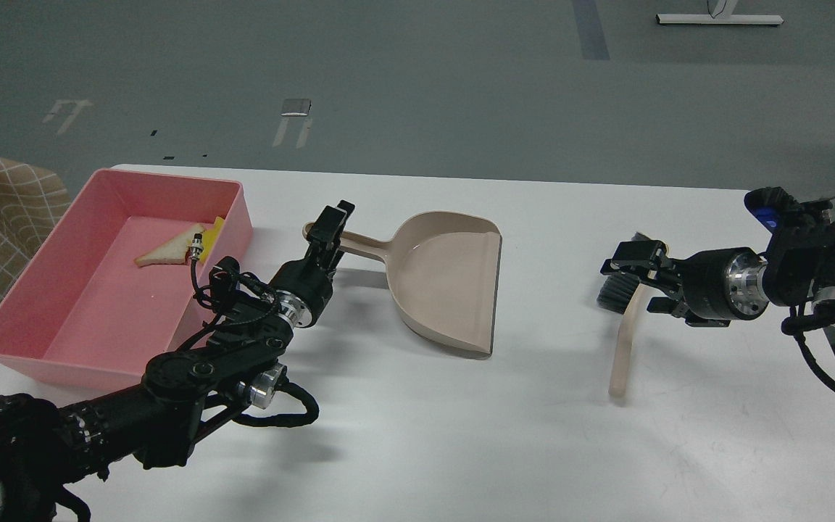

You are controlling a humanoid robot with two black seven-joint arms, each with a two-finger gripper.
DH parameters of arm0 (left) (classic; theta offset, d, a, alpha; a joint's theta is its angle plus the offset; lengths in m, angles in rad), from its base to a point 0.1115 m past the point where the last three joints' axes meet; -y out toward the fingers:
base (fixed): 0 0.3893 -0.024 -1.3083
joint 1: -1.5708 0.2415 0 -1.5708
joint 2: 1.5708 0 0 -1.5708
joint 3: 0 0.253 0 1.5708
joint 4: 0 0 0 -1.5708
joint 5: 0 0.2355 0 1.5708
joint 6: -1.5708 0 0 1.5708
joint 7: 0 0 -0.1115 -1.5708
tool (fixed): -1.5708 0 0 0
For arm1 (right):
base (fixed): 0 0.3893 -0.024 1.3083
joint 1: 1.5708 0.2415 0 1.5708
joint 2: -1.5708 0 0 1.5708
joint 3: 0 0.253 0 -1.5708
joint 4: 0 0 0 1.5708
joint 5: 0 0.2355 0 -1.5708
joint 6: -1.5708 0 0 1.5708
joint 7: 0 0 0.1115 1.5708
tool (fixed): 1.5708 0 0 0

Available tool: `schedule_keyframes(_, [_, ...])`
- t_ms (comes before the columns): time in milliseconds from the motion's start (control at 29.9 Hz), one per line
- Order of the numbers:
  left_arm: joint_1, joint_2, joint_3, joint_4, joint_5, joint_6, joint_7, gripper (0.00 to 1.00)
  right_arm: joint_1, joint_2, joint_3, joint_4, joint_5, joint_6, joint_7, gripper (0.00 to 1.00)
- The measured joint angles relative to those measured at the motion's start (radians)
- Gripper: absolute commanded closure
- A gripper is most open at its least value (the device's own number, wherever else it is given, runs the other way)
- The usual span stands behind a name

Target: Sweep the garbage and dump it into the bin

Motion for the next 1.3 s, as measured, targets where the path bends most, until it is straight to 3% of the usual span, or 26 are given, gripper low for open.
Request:
schedule_keyframes(267, [0.030,0.060,0.000,-0.109,0.001,0.052,0.000,0.02,0.011,0.000,0.000,0.006,-0.001,0.000,0.000,0.03])
schedule_keyframes(435, [0.049,0.142,0.000,-0.255,0.002,0.108,0.000,0.02,0.011,0.000,0.000,0.010,-0.001,0.000,0.000,0.03])
schedule_keyframes(903, [0.114,0.321,-0.012,-0.558,0.005,0.114,0.000,0.02,0.016,0.003,0.060,0.025,0.001,0.000,0.000,0.03])
schedule_keyframes(1070, [0.068,0.363,-0.055,-0.621,0.007,0.114,0.000,0.02,0.016,0.017,0.134,0.027,0.004,0.000,0.000,0.01])
schedule_keyframes(1304, [-0.082,0.369,-0.060,-0.587,0.005,0.113,0.000,0.02,0.001,0.067,0.303,0.017,0.011,0.000,0.000,0.01])
